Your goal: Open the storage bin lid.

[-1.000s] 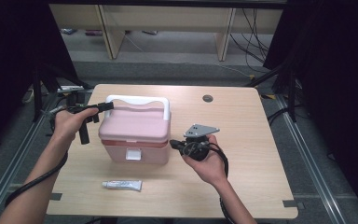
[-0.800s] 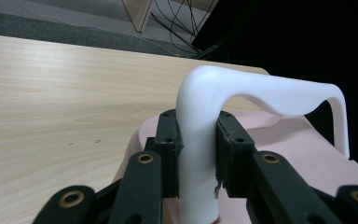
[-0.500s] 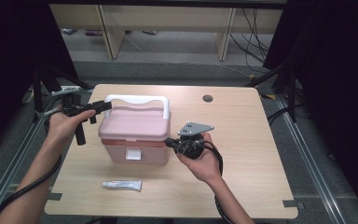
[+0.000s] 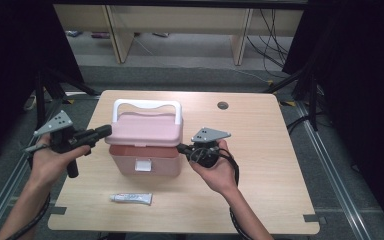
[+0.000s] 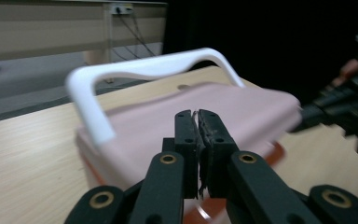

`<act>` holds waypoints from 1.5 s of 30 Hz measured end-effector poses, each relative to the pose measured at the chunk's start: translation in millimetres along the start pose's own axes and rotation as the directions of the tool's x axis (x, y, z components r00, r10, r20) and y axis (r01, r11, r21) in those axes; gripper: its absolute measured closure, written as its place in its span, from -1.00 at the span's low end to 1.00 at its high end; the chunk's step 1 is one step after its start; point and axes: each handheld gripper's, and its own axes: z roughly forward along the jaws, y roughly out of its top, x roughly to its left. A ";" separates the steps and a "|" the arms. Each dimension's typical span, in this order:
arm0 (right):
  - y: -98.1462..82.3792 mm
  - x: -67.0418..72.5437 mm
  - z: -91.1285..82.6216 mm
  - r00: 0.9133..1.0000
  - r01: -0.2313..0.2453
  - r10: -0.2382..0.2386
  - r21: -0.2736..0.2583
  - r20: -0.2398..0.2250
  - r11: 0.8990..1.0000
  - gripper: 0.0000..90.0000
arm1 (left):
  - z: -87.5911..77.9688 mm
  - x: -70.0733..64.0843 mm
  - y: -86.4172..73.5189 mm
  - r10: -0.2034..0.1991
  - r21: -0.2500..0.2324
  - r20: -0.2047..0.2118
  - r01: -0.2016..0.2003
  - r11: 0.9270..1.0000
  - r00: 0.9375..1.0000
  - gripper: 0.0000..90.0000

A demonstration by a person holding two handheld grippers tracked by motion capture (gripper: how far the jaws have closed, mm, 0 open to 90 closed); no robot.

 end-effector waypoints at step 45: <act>4.9 3.5 -3.0 1.000 0.024 -0.024 -0.002 0.000 1.000 1.00 | 60.8 -29.1 -34.7 -0.006 0.087 0.027 0.003 0.996 1.000 0.99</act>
